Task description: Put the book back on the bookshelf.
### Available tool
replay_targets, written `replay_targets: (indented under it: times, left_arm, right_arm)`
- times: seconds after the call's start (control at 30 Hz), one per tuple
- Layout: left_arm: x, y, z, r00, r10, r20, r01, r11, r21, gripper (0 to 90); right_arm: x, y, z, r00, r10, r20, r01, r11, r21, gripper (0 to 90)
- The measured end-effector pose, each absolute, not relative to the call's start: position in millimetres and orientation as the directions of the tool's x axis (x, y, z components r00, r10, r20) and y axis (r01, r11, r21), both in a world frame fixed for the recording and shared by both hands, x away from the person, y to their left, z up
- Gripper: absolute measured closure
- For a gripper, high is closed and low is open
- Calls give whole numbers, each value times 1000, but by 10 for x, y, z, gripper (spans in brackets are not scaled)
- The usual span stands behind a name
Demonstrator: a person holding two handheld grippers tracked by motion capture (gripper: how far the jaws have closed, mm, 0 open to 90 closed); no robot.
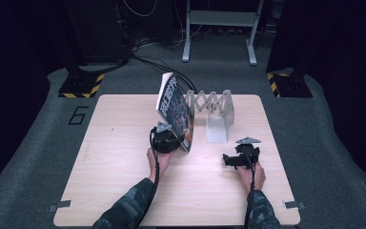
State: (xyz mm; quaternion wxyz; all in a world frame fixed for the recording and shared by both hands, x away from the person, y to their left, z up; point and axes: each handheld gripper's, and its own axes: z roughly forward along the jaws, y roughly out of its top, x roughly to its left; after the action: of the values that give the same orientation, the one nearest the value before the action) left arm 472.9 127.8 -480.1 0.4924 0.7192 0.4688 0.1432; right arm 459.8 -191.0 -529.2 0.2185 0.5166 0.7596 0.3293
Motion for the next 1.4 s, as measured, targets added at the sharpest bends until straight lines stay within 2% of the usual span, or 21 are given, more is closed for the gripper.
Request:
replay_targets:
  times: [0.17, 0.67, 0.77, 0.8, 1.0, 1.2, 1.4]
  left_arm:
    - [4702, 1247, -4798, 539, 808, -239, 526, -102, 844, 662]
    - [4629, 1189, -4821, 531, 801, -274, 537, -68, 841, 606]
    - [4637, 1204, -4812, 537, 802, -260, 530, -81, 844, 535]
    - [4620, 1184, -4802, 520, 803, -291, 543, -48, 839, 497]
    - [4525, 1337, -4647, 539, 811, -228, 508, -98, 856, 251]
    - [4411, 1516, -4535, 544, 821, -173, 484, -138, 864, 154]
    - [4316, 1730, -4478, 531, 841, -107, 473, -189, 861, 110]
  right_arm:
    - [4597, -1909, -5291, -369, 930, 11, 643, 247, 725, 13]
    - [4597, -1908, -5290, -369, 930, 13, 644, 246, 724, 14]
    - [4597, -1908, -5290, -369, 929, 13, 644, 245, 724, 14]
    - [4597, -1908, -5290, -369, 929, 13, 644, 246, 724, 14]
    - [4598, -1908, -5291, -366, 931, 10, 644, 246, 725, 14]
    - [4597, -1907, -5290, -367, 930, 12, 644, 245, 724, 14]
    - [4597, -1907, -5290, -367, 930, 10, 645, 246, 724, 14]
